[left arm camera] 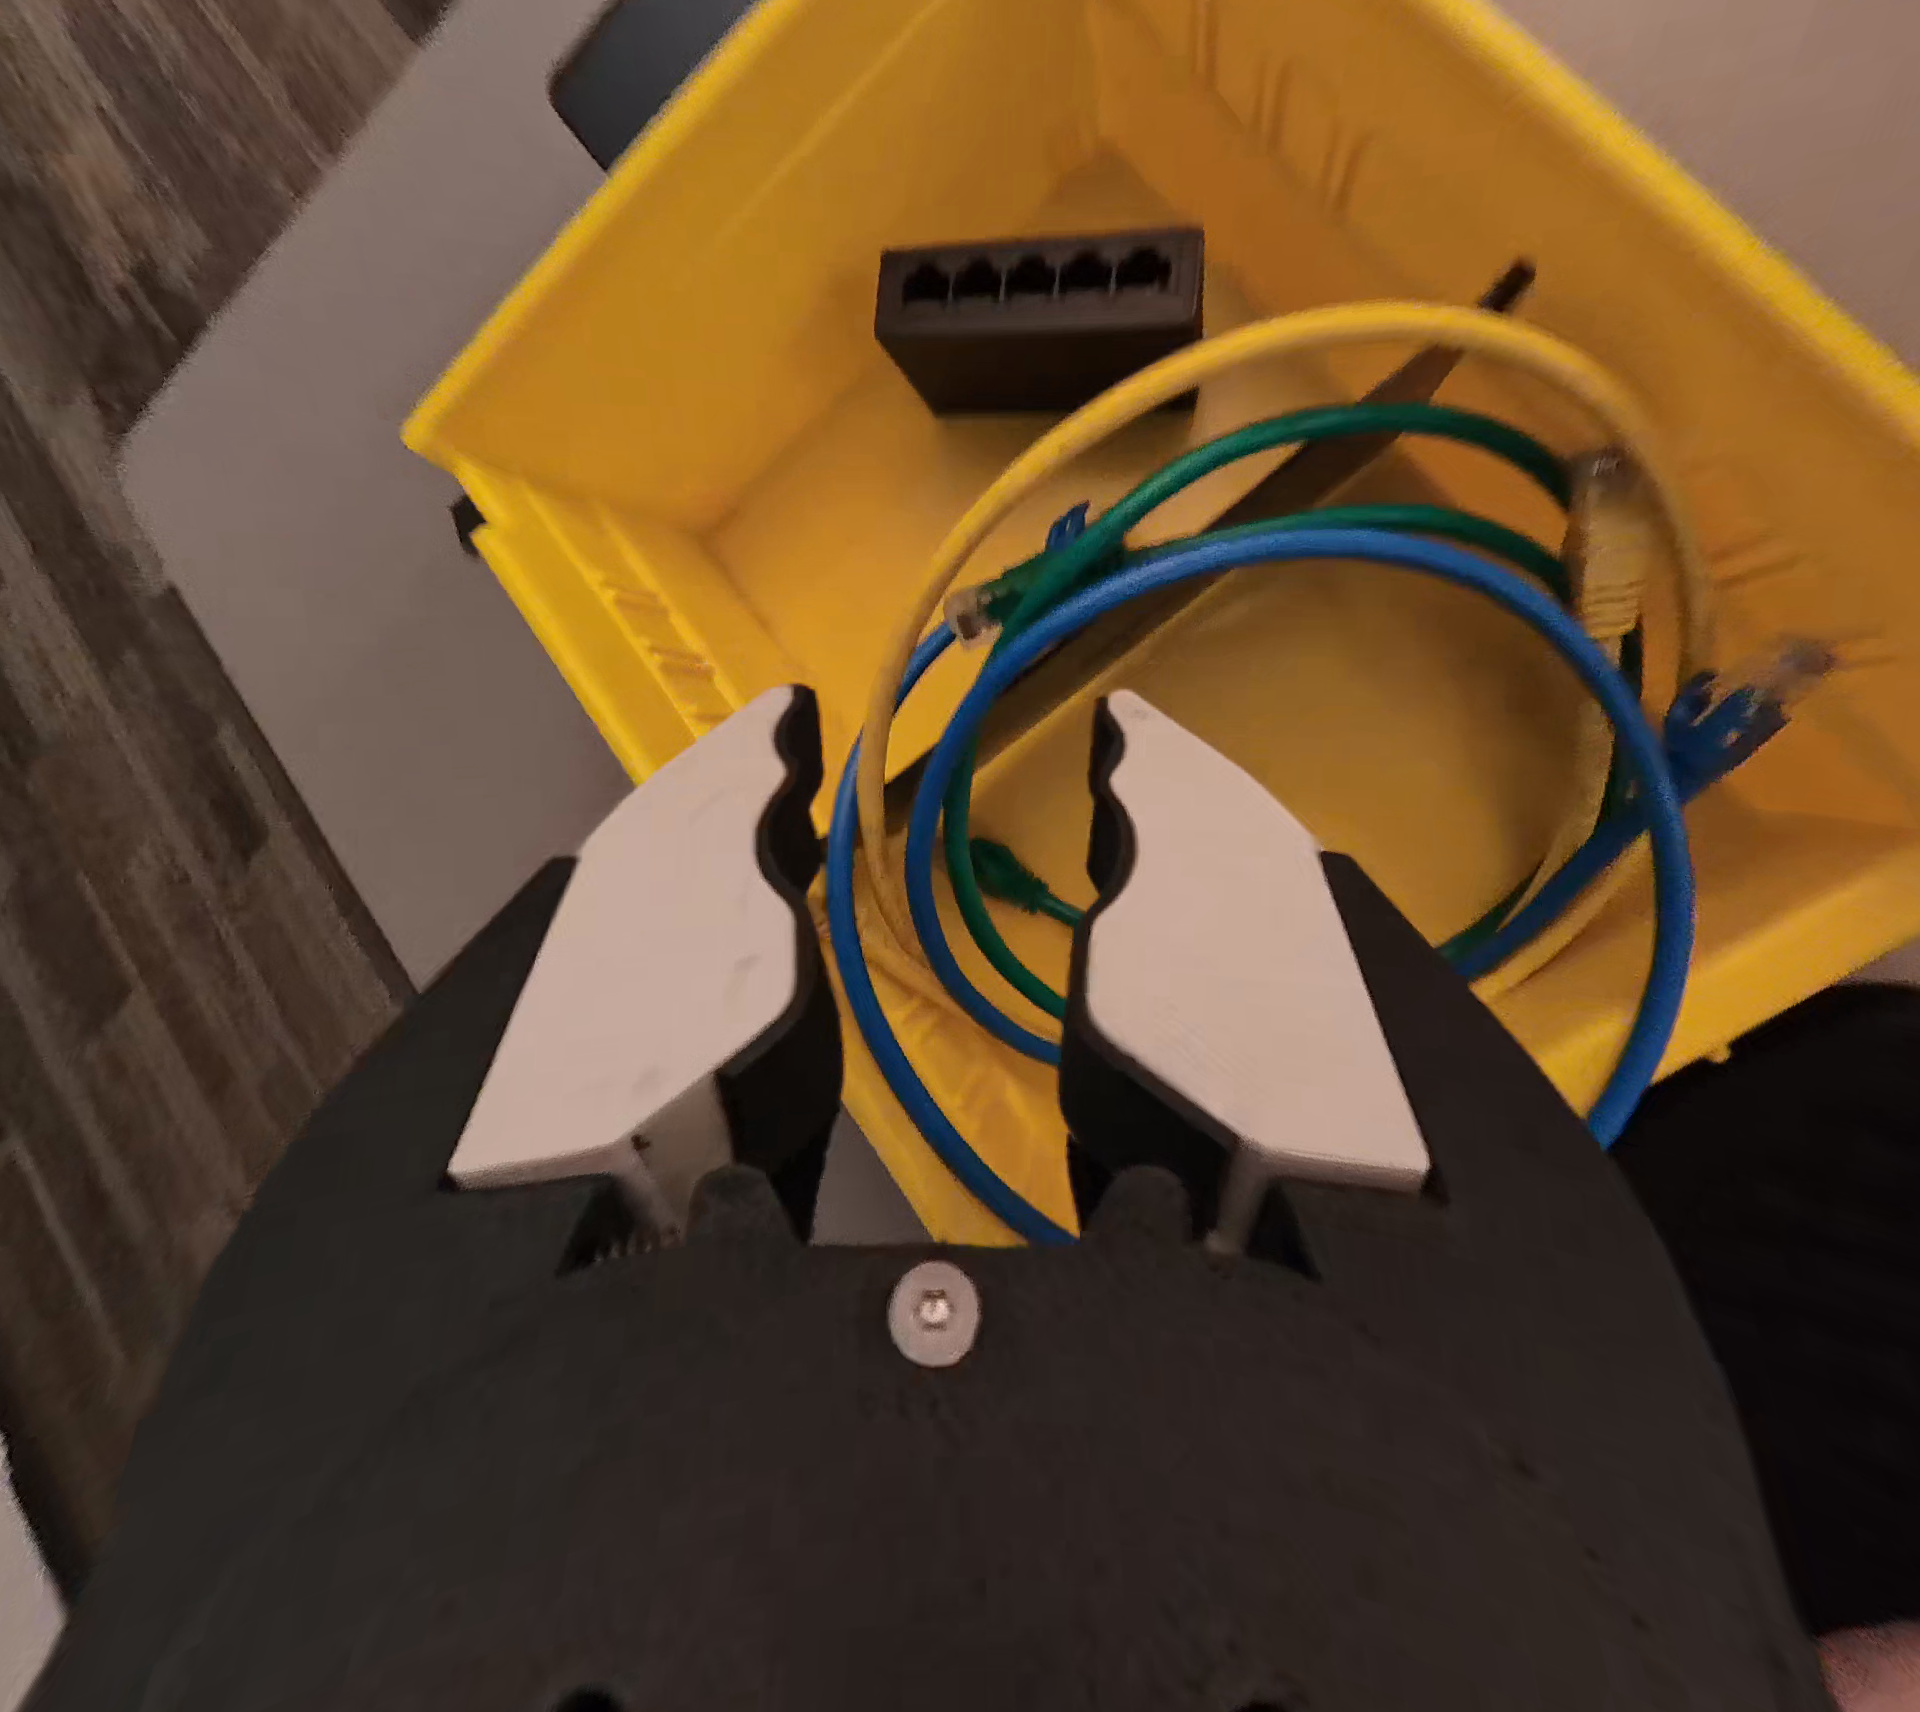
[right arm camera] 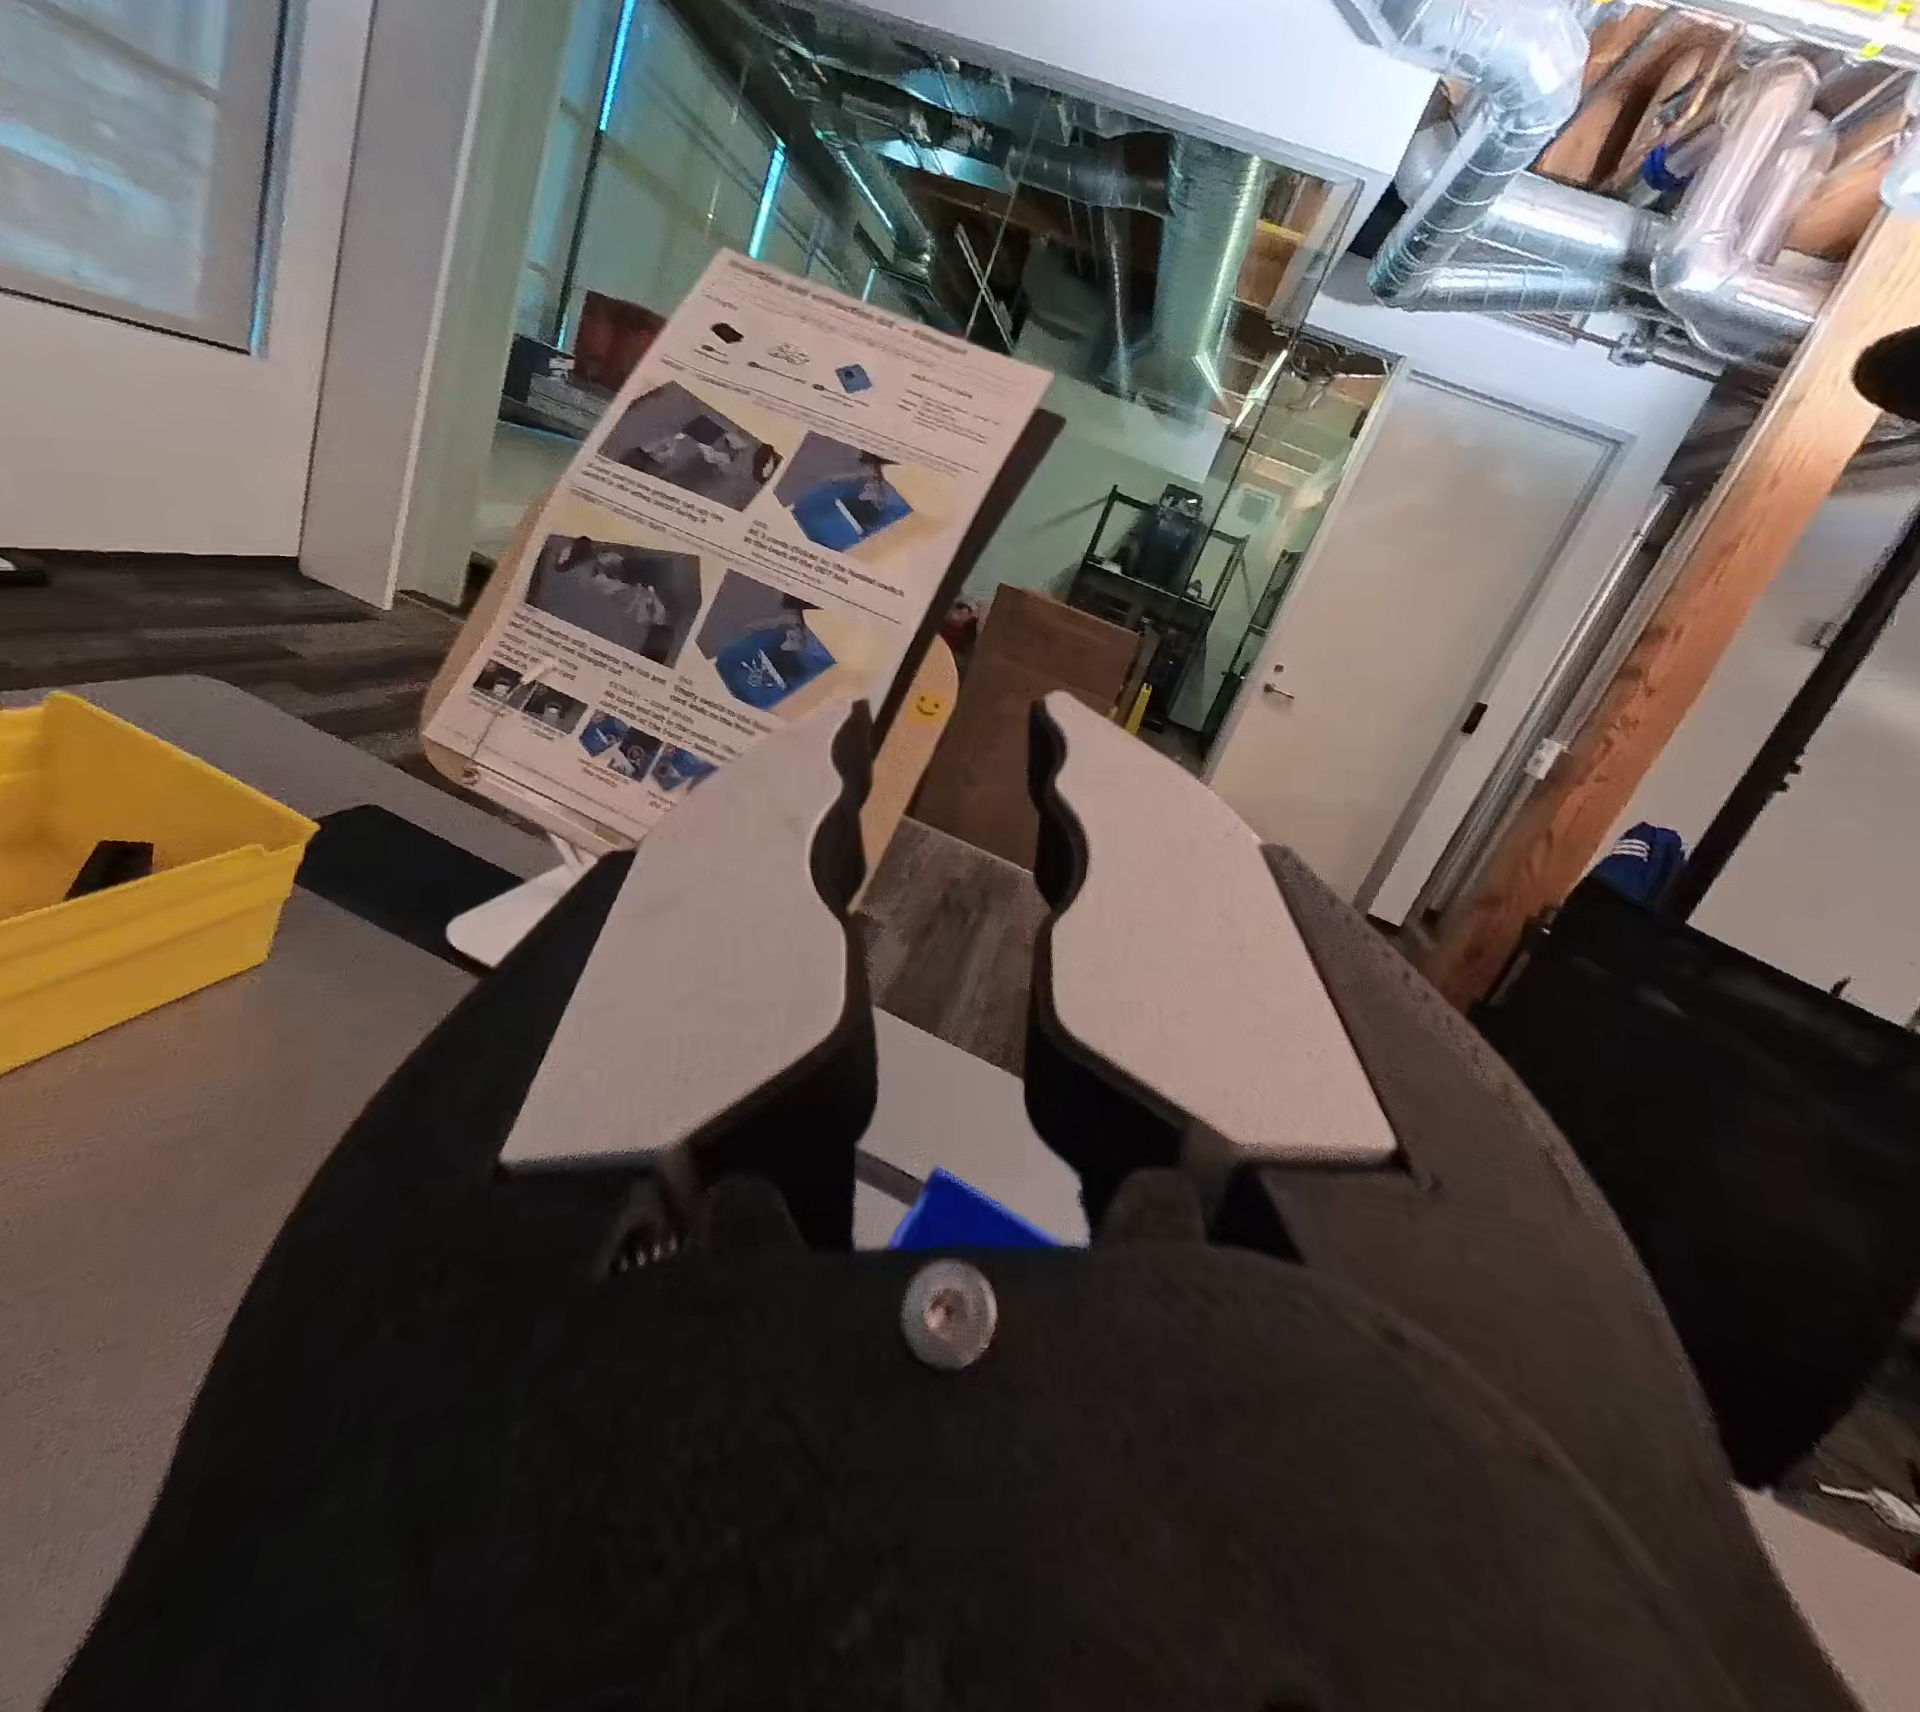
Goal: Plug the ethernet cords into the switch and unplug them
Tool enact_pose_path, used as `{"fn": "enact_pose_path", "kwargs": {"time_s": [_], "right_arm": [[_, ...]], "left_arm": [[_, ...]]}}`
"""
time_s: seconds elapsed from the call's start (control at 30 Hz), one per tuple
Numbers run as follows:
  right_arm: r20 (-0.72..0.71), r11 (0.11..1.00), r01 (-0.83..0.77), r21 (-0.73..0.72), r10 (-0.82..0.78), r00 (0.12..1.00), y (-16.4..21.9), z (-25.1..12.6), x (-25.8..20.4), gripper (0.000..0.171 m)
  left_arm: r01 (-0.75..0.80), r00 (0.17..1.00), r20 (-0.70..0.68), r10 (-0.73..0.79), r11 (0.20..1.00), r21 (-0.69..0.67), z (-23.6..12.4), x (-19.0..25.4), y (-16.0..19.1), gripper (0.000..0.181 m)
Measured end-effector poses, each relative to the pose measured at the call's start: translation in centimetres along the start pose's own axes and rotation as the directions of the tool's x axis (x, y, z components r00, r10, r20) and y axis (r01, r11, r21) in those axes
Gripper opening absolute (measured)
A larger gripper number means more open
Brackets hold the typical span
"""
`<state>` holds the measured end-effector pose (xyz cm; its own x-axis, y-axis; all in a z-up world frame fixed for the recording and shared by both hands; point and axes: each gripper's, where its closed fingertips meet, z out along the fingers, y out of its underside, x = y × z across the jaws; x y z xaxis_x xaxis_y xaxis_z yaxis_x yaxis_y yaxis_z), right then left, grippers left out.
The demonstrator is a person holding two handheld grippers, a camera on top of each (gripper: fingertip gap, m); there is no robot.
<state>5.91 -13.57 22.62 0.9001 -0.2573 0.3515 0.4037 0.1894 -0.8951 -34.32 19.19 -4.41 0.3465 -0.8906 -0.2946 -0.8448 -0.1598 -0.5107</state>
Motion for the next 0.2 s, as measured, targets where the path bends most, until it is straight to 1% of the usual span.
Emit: {"fn": "enact_pose_path", "kwargs": {"time_s": [0.07, 0.17, 0.2], "right_arm": [[0.042, 1.000, -0.024, 0.000, 0.024, 0.999, -0.1, 0.6, -0.9, 0.032], [0.133, 0.995, -0.098, 0.005, 0.096, 0.986, 1.1, 1.3, -2.3, 0.032], [0.169, 0.994, -0.113, -0.015, 0.114, 0.979, 1.7, 1.6, -2.7, 0.032]], "left_arm": [[-0.025, 0.999, 0.026, 0.027, 0.998, -0.052, 0.7, -0.3, 0.9, 0.046], [-0.072, 0.997, 0.025, 0.074, 0.996, -0.059, 2.1, -0.1, 0.9, 0.043], [-0.101, 0.994, 0.029, 0.102, 0.993, -0.059, 2.5, 0.0, 0.9, 0.038]]}}
